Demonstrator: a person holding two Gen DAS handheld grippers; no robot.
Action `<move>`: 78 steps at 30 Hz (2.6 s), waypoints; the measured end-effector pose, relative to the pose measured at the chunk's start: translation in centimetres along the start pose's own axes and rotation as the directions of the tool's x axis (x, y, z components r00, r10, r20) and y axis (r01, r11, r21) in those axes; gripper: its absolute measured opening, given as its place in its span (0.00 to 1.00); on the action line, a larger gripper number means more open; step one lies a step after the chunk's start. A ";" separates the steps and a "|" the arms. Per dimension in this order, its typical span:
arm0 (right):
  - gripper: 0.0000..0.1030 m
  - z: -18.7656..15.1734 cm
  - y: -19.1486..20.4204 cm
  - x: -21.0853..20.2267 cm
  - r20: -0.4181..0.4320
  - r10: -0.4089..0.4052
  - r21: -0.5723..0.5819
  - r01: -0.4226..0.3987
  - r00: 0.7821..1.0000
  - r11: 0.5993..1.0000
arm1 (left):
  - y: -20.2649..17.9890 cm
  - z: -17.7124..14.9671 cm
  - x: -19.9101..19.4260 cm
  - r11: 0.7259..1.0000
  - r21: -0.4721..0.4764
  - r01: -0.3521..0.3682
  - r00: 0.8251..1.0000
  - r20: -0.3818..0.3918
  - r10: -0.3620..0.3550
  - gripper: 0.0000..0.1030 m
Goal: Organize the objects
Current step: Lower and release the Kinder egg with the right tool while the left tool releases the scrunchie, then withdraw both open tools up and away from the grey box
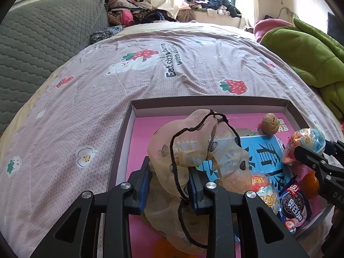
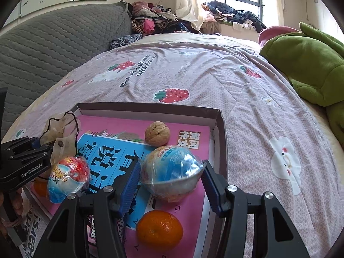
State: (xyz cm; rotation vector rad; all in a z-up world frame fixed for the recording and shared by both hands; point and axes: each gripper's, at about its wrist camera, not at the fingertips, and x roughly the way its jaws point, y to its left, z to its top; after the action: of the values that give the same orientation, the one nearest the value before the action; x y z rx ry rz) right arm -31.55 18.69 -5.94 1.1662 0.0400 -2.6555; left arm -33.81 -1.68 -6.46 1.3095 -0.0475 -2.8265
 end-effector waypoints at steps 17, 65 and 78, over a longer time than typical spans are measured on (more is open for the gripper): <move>0.60 0.5 -0.5 -1.2 0.011 -0.019 0.015 0.019 1.000 1.000 | 0.1 -0.1 -2.0 1.000 0.002 -0.009 1.000 0.015 0.009 0.58; 0.70 1.5 1.1 -16.2 0.241 0.009 0.016 -0.013 0.970 1.000 | -0.4 -0.9 -16.9 1.000 0.006 0.026 0.983 0.182 -0.026 0.73; 0.70 -0.2 1.9 -20.6 0.293 0.002 0.007 -0.004 0.956 1.000 | 0.1 -2.5 -20.8 0.999 0.010 0.031 0.975 0.220 -0.033 0.74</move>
State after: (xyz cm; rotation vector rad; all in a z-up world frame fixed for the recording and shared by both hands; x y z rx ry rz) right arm -17.50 21.11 9.10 0.7612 -0.0240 -2.7975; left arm -18.41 -1.04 7.76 1.0000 -0.0411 -2.9878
